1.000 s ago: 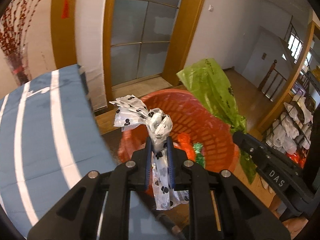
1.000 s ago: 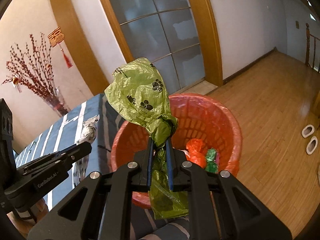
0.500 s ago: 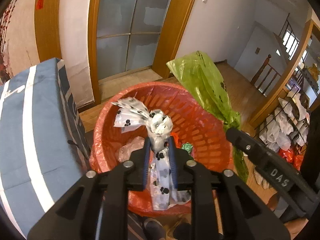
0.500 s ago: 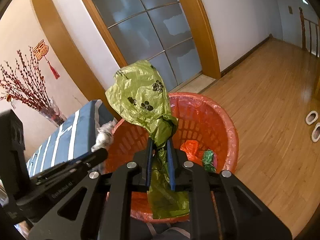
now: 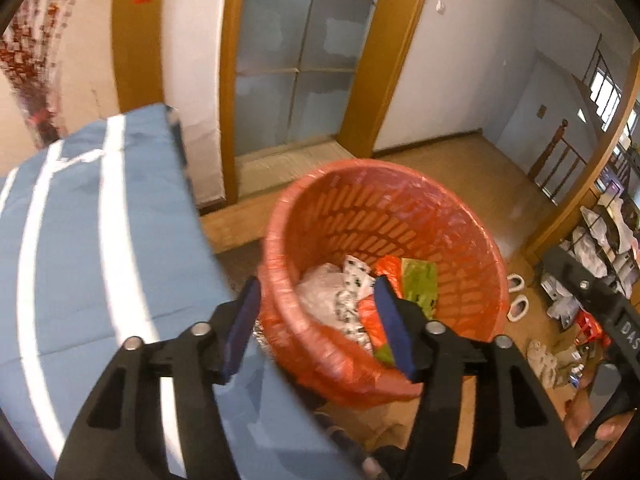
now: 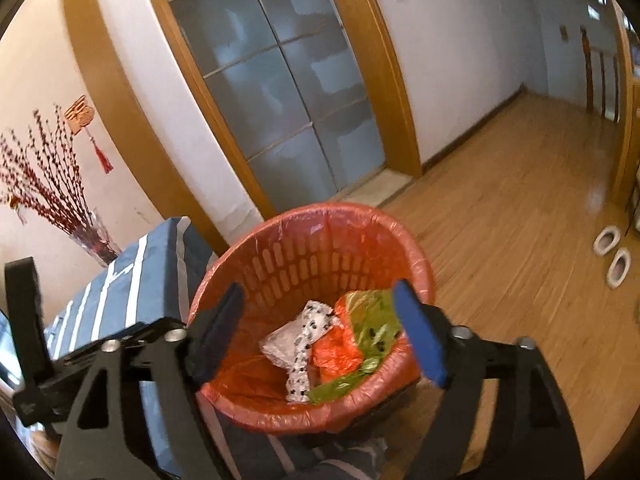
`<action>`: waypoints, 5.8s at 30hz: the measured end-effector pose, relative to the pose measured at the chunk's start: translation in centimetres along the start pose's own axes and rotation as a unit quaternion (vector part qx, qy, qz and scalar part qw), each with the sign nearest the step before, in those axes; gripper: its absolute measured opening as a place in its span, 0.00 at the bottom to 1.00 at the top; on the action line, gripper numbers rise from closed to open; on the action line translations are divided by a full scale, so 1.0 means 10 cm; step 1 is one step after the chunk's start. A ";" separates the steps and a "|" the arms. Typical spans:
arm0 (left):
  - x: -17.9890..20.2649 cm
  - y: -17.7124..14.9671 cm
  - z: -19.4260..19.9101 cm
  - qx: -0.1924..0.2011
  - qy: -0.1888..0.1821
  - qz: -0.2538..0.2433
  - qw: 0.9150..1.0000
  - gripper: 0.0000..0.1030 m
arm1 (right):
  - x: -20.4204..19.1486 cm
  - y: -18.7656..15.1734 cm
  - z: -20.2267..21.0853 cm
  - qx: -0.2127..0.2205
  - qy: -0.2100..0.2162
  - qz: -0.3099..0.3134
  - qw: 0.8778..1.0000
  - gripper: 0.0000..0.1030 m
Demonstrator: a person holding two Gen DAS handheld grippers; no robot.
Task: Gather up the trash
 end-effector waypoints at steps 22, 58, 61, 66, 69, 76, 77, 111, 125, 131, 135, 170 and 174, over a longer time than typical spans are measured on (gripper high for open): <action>-0.58 -1.08 1.96 0.216 0.157 -0.019 0.964 0.96 | -1.12 -0.62 1.23 0.085 -0.080 0.158 0.980 0.98; -0.92 -1.68 2.37 0.222 0.195 0.042 0.954 0.96 | -1.26 -1.11 1.48 0.053 -0.079 0.159 0.983 0.98; -0.92 -1.69 2.37 0.221 0.195 0.043 0.955 0.96 | -1.27 -1.11 1.47 0.052 -0.076 0.159 0.983 0.98; -0.92 -1.68 2.38 0.223 0.193 0.044 0.954 0.96 | -1.28 -1.11 1.48 0.052 -0.072 0.159 0.983 0.98; -0.91 -1.69 2.38 0.225 0.192 0.044 0.954 0.96 | -1.28 -1.11 1.47 0.050 -0.071 0.159 0.983 0.98; -0.89 -1.69 2.40 0.230 0.188 0.046 0.954 0.96 | -1.29 -1.11 1.47 0.051 -0.072 0.159 0.983 0.98; -0.89 -1.69 2.41 0.231 0.187 0.047 0.954 0.96 | -1.30 -1.11 1.47 0.051 -0.071 0.160 0.983 0.98; -0.87 -1.66 2.45 0.234 0.183 0.049 0.954 0.96 | -1.32 -1.11 1.47 0.050 -0.068 0.162 0.983 0.98; -0.87 -1.67 2.41 0.230 0.182 0.050 0.955 0.96 | -1.34 -1.11 1.45 0.047 -0.067 0.163 0.983 0.98; -0.87 -1.67 2.40 0.229 0.182 0.050 0.955 0.96 | -1.33 -1.12 1.43 0.045 -0.066 0.162 0.983 0.98; -0.88 -1.68 2.38 0.227 0.181 0.050 0.956 0.96 | -1.33 -1.13 1.43 0.045 -0.066 0.162 0.984 0.98; -0.93 -1.68 2.31 0.218 0.187 0.046 0.957 0.96 | -1.29 -1.16 1.38 0.036 -0.063 0.159 0.985 0.98; -0.94 -1.68 2.31 0.215 0.187 0.047 0.957 0.96 | -1.29 -1.18 1.38 0.036 -0.063 0.159 0.985 0.98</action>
Point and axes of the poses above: each gripper's, at about its wrist camera, not at the fingertips, and z roughly against the way its jaws point, x to its right, y to its top, the point moved 3 cm from there along -z, roughly the way its jaws point, and after that the axes turned 10 degrees about z, right-handed, at the moved point
